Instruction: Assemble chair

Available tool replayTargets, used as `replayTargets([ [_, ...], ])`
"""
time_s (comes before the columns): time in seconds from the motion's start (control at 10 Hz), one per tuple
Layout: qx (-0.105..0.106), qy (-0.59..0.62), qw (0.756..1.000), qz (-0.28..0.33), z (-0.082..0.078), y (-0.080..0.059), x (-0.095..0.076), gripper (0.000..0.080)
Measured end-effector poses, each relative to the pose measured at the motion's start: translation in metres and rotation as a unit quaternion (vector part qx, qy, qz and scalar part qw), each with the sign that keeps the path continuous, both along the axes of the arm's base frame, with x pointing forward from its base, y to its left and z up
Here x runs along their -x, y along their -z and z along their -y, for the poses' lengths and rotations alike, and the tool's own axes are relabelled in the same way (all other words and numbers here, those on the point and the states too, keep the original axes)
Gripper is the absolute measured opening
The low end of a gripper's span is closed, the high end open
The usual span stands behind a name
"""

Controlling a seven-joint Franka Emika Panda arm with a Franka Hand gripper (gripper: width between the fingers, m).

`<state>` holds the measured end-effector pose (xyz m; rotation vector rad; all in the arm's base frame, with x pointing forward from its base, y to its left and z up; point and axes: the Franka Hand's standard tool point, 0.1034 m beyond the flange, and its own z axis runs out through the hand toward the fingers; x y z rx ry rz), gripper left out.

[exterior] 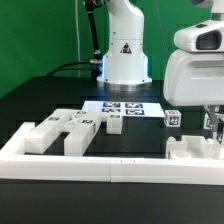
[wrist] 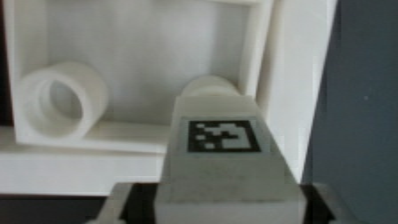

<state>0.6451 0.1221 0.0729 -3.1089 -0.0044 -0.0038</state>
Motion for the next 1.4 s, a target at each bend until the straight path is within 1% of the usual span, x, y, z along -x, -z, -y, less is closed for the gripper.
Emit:
replayTargets([
  [0.2, -0.001, 0.097, 0.995, 0.003, -0.0039, 0.0003, -0.0006, 0.0291],
  [0.4, -0.002, 0.183, 0.983, -0.001, -0.0033, 0.0005, -0.0004, 0.0291],
  [0.6, -0.004, 0.283, 0.959, -0.005, -0.0015, 0.0009, -0.0002, 0.0291],
  [0.9, -0.009, 0.387, 0.922, -0.011, 0.0001, 0.0015, 0.0004, 0.0291],
  [1.0, -0.011, 0.416, 0.909, -0.015, 0.0009, 0.0015, 0.0004, 0.0291],
  [1.1, -0.012, 0.428, 0.904, -0.017, 0.0012, 0.0015, 0.0005, 0.0291],
  [1.2, -0.012, 0.431, 0.902, -0.017, 0.0012, 0.0016, 0.0006, 0.0306],
  [1.3, -0.012, 0.42, 0.907, -0.016, 0.0012, 0.0022, 0.0008, 0.0306],
  [1.4, -0.012, 0.406, 0.914, -0.016, 0.0012, 0.0022, 0.0008, 0.0511],
])
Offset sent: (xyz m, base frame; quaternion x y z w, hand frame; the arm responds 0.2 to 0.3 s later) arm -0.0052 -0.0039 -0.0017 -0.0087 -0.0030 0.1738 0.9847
